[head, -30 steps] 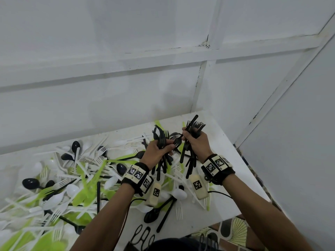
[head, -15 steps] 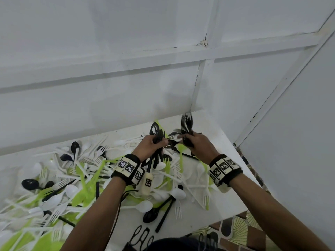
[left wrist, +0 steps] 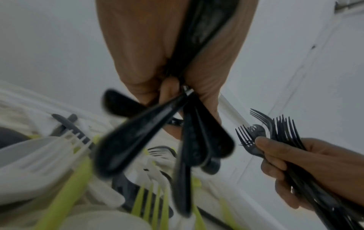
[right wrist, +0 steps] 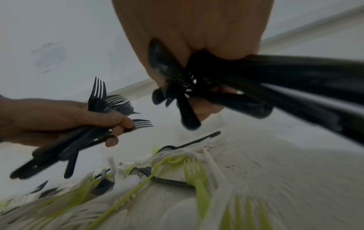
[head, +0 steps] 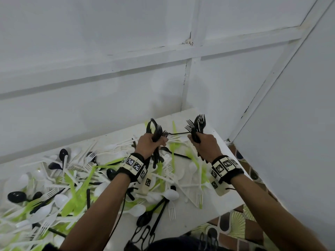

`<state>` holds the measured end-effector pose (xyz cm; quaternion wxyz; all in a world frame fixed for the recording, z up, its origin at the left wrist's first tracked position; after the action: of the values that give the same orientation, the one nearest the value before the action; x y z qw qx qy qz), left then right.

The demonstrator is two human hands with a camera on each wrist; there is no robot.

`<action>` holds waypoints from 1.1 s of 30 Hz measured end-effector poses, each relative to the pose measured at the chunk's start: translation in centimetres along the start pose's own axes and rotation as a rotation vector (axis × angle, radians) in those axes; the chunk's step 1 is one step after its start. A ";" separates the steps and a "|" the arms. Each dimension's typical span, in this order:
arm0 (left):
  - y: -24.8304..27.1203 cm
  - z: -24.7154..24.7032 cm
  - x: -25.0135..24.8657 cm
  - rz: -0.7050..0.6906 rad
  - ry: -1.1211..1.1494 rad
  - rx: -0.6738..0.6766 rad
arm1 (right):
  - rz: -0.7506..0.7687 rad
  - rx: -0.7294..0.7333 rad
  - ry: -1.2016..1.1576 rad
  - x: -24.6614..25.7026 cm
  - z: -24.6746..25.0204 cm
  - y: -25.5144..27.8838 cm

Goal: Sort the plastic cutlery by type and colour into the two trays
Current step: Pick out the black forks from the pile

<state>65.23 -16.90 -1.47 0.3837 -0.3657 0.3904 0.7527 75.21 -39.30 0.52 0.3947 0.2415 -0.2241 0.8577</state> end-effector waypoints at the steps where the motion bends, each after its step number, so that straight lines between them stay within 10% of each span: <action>1: -0.3 -0.6 0.0 -0.007 -0.064 0.018 | -0.039 0.007 -0.056 -0.6 0.1 0.4; 12: -2.0 -5.1 -0.7 -0.047 -0.959 -0.063 | -0.103 0.159 -0.156 -3.6 -1.0 3.3; 33: 0.5 1.2 -2.4 -0.096 -1.040 -0.117 | -0.002 0.189 -0.246 -1.6 -3.5 1.6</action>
<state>65.60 -16.76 1.25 0.5396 0.0181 0.0884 0.8371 74.03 -39.12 -3.43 0.3405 0.3810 -0.1888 0.8386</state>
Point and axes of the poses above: each hand's wrist, its own y-axis away from the middle knuckle, its own z-axis out of the back of the hand, x = y × z, the point moved 7 cm from there along -y, towards the middle knuckle, and after that the axes turned 11 degrees about z, right-handed, at the moved point
